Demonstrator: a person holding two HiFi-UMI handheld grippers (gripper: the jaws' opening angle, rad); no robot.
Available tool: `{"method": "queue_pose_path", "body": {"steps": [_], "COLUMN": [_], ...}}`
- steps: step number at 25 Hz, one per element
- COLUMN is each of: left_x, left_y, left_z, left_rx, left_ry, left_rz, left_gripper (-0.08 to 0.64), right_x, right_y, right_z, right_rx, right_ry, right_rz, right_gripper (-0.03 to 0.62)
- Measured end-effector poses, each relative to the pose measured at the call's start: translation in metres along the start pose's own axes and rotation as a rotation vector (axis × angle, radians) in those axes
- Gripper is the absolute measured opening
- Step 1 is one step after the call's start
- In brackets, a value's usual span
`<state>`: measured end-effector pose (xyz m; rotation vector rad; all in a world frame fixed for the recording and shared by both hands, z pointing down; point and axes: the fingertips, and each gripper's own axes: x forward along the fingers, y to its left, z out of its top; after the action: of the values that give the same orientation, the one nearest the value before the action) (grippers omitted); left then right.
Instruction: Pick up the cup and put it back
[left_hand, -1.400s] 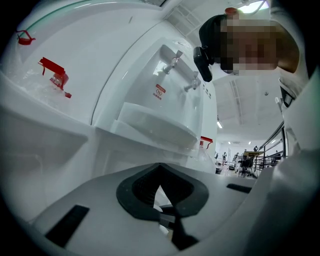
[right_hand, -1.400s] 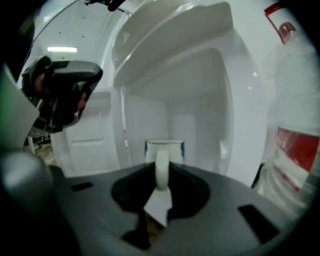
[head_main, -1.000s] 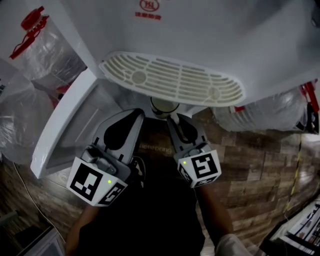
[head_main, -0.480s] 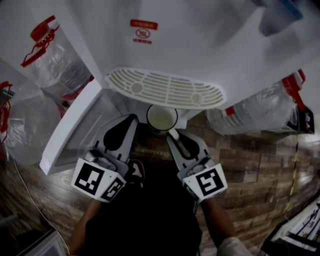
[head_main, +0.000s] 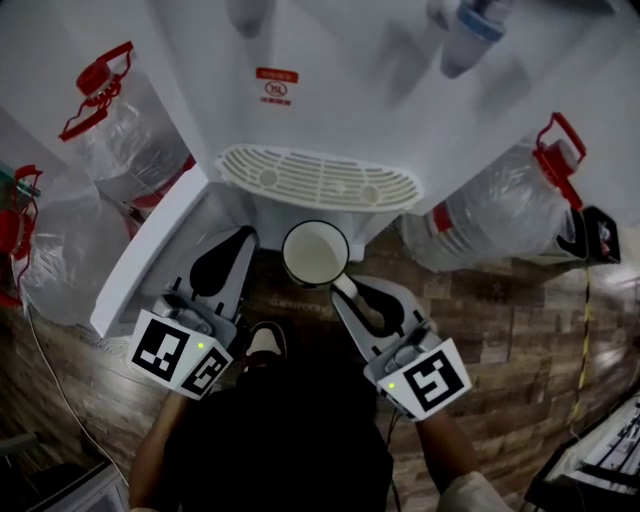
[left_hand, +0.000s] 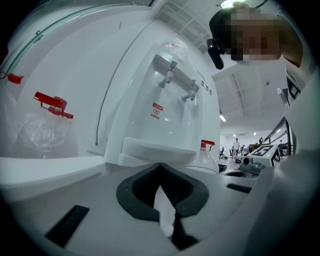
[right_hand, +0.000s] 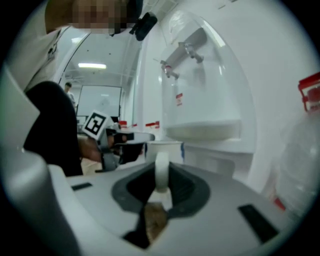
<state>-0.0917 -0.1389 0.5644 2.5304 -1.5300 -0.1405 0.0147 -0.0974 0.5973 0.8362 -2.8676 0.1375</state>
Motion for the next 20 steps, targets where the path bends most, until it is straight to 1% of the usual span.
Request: {"method": "queue_pose_path", "body": {"steps": [3,5,9,11,15,20], "left_x": [-0.003,-0.003,0.003,0.002,-0.002,-0.009], "left_y": [0.0,-0.002,-0.003,-0.002,0.0,-0.023], "left_z": [0.013,0.017,0.019,0.027,0.063,0.12], "left_rx": [0.017,0.029,0.042,0.043,0.033,0.02], "left_ry": [-0.007,-0.001,0.031,0.039,0.029,0.007], "left_rz": [-0.018,-0.037,-0.089,-0.102,-0.098,-0.091], "left_gripper": [0.008,0.008,0.008,0.008,0.008,0.008], "right_x": [-0.009,-0.014,-0.018,-0.019,-0.019,-0.031], "right_y": [0.008,0.012,0.015,0.018,0.023,0.034], "right_z": [0.014,0.02,0.031,0.038,0.065,0.118], "right_rx": [-0.008,-0.009,0.0,0.007,0.039,0.045], "right_ry": [-0.024,-0.019,-0.033,-0.037,-0.051,-0.05], "right_rz": [0.022,0.031,0.017,0.01,-0.009,-0.03], "right_gripper": [0.072,0.072,0.072,0.072,0.072,0.072]}}
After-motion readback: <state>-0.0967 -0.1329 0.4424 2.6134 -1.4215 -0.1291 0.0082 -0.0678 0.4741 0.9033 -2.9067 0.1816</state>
